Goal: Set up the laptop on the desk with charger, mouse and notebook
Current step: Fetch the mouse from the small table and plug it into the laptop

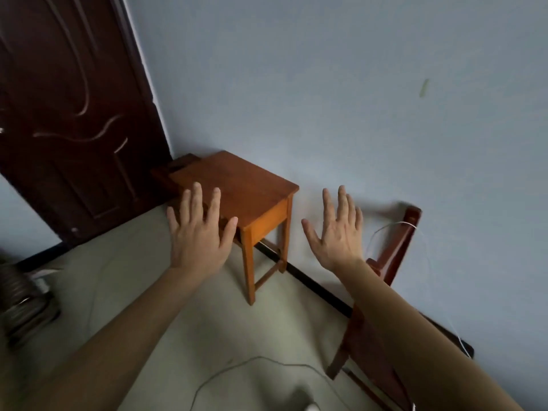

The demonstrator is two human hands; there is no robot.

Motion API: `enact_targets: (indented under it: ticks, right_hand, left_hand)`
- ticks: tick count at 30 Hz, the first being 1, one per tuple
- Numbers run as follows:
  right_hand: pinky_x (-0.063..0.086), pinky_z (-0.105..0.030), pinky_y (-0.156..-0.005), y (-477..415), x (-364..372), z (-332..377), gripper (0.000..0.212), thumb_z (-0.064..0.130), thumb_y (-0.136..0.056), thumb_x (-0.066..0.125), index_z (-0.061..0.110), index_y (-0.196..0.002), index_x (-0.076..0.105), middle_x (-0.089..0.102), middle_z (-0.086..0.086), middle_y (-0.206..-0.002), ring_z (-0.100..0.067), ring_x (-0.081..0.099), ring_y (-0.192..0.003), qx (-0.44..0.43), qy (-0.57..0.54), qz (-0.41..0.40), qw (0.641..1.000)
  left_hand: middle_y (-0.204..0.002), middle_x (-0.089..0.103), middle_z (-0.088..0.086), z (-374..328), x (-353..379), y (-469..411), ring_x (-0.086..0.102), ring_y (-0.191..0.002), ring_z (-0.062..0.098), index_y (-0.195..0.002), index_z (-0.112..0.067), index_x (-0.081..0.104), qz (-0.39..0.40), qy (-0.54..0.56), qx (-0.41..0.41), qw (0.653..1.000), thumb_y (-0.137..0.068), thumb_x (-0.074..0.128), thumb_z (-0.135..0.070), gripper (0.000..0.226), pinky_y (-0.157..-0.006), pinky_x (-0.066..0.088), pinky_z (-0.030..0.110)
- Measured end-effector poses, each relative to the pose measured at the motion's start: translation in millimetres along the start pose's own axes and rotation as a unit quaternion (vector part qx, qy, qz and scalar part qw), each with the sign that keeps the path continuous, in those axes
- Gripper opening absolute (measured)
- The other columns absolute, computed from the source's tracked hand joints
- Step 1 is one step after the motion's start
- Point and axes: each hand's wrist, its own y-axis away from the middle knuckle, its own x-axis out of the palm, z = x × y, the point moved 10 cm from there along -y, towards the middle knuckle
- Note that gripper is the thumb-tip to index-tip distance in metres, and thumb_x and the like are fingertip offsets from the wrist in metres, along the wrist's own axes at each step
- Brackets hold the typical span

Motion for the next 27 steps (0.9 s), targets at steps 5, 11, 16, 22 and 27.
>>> enact_targets:
  ticks: [5,11,16,22,27]
  right_hand:
    - [0.005,-0.052,-0.123,-69.7,87.0,74.4,0.077,0.065,-0.099,0.024,0.022,-0.16,0.005,-0.001,-0.014,-0.168,-0.035,0.004,-0.154,-0.066,-0.017,0.039,0.997]
    - [0.004,-0.052,-0.123,-207.5,163.5,171.2,0.073,0.065,-0.1,0.023,0.027,-0.158,0.0,-0.005,-0.011,-0.168,-0.031,0.001,-0.154,-0.122,-0.062,0.038,0.99]
    - [-0.001,-0.05,-0.122,-319.6,195.4,262.0,0.07,0.062,-0.101,0.025,0.028,-0.158,0.004,-0.006,-0.007,-0.168,-0.03,-0.003,-0.154,-0.169,-0.115,0.051,0.978]
    - [0.005,-0.053,-0.124,-394.5,248.8,360.9,0.069,0.055,-0.102,0.033,0.024,-0.158,0.006,-0.004,-0.01,-0.168,-0.03,-0.005,-0.154,-0.238,-0.128,0.091,0.958]
    - [0.002,-0.052,-0.123,-441.4,304.0,430.1,0.069,0.056,-0.101,0.032,0.026,-0.158,0.007,-0.004,-0.009,-0.168,-0.031,-0.005,-0.154,-0.28,-0.11,0.101,0.948]
  left_hand:
    - [-0.164,0.015,0.018,82.6,55.4,-37.6,0.016,-0.149,0.037,-0.156,-0.017,0.025,0.037,-0.015,-0.05,0.998,-0.097,0.024,-0.061,0.074,-0.112,0.026,0.065]
    - [-0.162,0.022,0.02,176.6,73.0,-156.0,0.022,-0.146,0.041,-0.154,-0.016,0.031,0.001,-0.056,-0.103,0.993,-0.096,0.023,-0.06,0.073,-0.11,0.026,0.067]
    - [-0.161,0.021,0.021,251.1,65.3,-254.9,0.021,-0.146,0.042,-0.154,-0.017,0.03,-0.034,-0.081,-0.134,0.987,-0.097,0.031,-0.056,0.069,-0.11,0.025,0.069]
    - [-0.161,0.022,0.021,334.9,78.3,-307.1,0.022,-0.146,0.042,-0.153,-0.017,0.03,-0.057,-0.09,-0.187,0.977,-0.097,0.034,-0.055,0.068,-0.11,0.025,0.067]
    - [-0.162,0.019,0.02,413.1,111.7,-348.0,0.018,-0.148,0.041,-0.155,-0.019,0.026,-0.04,-0.093,-0.208,0.973,-0.097,0.028,-0.057,0.069,-0.112,0.023,0.067]
